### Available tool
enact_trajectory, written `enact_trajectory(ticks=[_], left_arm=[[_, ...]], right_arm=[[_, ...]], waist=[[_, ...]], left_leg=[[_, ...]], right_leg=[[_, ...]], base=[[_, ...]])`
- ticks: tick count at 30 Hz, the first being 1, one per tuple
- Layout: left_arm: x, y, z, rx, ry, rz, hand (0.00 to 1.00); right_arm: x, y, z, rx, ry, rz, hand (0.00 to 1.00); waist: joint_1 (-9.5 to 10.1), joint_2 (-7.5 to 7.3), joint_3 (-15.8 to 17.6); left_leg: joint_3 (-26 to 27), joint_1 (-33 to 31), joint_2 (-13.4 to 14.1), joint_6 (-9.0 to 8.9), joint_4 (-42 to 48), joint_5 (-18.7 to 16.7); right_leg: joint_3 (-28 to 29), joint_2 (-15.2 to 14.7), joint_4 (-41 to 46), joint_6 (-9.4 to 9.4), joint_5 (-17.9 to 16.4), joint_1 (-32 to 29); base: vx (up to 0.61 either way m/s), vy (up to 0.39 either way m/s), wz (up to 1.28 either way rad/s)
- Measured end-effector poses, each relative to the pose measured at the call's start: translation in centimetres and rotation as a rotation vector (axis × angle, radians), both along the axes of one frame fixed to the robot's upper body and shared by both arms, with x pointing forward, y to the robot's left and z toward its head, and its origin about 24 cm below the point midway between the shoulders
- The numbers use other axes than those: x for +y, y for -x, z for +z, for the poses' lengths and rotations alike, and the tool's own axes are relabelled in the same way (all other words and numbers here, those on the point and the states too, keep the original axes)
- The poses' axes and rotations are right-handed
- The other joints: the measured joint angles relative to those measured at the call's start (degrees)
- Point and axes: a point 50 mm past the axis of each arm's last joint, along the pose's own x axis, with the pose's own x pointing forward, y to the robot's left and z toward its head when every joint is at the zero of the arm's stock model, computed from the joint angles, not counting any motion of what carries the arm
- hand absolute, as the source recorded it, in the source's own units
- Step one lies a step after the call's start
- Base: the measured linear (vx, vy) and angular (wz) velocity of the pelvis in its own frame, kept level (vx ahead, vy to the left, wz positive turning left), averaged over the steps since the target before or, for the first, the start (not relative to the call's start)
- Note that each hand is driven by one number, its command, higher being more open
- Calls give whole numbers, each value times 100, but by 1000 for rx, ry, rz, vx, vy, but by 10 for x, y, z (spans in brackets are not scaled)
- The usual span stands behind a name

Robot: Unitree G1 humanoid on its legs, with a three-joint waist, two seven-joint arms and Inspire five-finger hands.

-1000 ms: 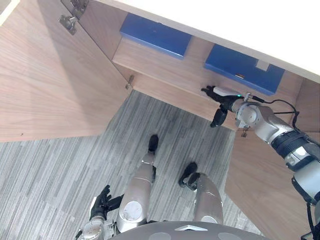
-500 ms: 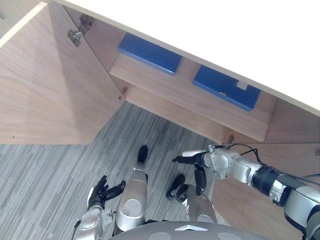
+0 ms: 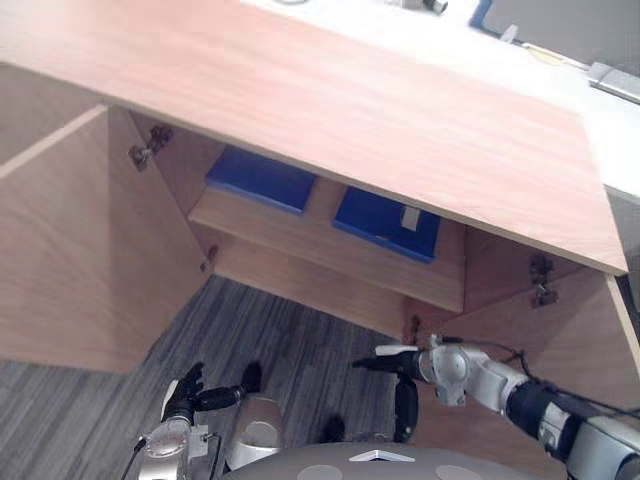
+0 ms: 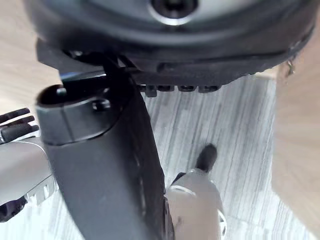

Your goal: Walk over to the cabinet, pick up the folder, carry it to the office cabinet, place the folder inside the office cabinet, then close the office cabinet door

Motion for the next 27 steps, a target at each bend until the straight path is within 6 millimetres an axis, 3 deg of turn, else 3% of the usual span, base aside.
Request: enact_trajectory(ticks=[3,7,9,12,16,18,22,24,25,27], left_arm=[[-3,-9,2,-18,-8,-16,100],[-18,-21,2,-38,-5,-58,100],[-34,-17,-6,-4,19,-77,100],[-50,-4,-16,48,51,-73,100],[-50,15,-22,100,49,36,100],[-51,25,-27,124,50,139,100],[-51,34,-29,138,68,242,100],[-51,39,-30,139,91,289,100],[-56,45,-32,141,127,343,100],[-58,49,-33,140,155,395,100]], right_arm=[[-16,17,-19,41,-28,-240,100],[-11,44,-55,105,-7,-569,100],[2,66,-72,181,-13,-744,100],[9,78,-82,232,-19,-974,100],[2,90,-86,204,-38,-1390,100],[-11,101,-87,173,-77,-1736,100],[-24,123,-88,168,-117,-2101,100],[-28,124,-87,154,-132,-2185,100],[-33,124,-85,129,-124,-2203,100],[-36,123,-85,116,-118,-2204,100]], waist=[[-211,156,-321],[-413,258,-460],[-471,333,-463],[-531,377,-450],[-585,420,-429],[-605,490,-418],[-609,582,-414],[-633,602,-354],[-618,729,-350],[-647,790,-356]], left_leg=[[-3,291,-71,16,-479,224],[-78,465,-93,9,-849,420],[-86,475,-107,9,-902,444],[-30,562,-116,9,-957,443],[154,874,-133,20,-1037,389],[339,1048,-147,33,-948,261],[574,975,-122,58,-388,-124],[525,709,-59,54,362,-585],[-10,510,-95,55,968,-1020],[-174,415,-141,47,1253,-1306]], right_leg=[[-3,-16,-141,20,44,134],[-96,-9,-198,27,48,206],[-98,-13,-233,40,66,206],[-33,-13,-321,64,123,268],[125,-36,-382,80,137,481],[279,-77,-380,92,143,609],[517,-126,-346,109,146,634],[693,-112,-259,116,144,575],[893,-67,-147,140,126,481],[1099,-69,-3,217,74,344]], base=[[-10,27,2],[-3,2,12],[0,0,0],[22,7,-10],[30,11,-21],[22,25,-37],[-2,38,-35],[-33,73,-56],[-39,102,-68],[-25,135,-61]])
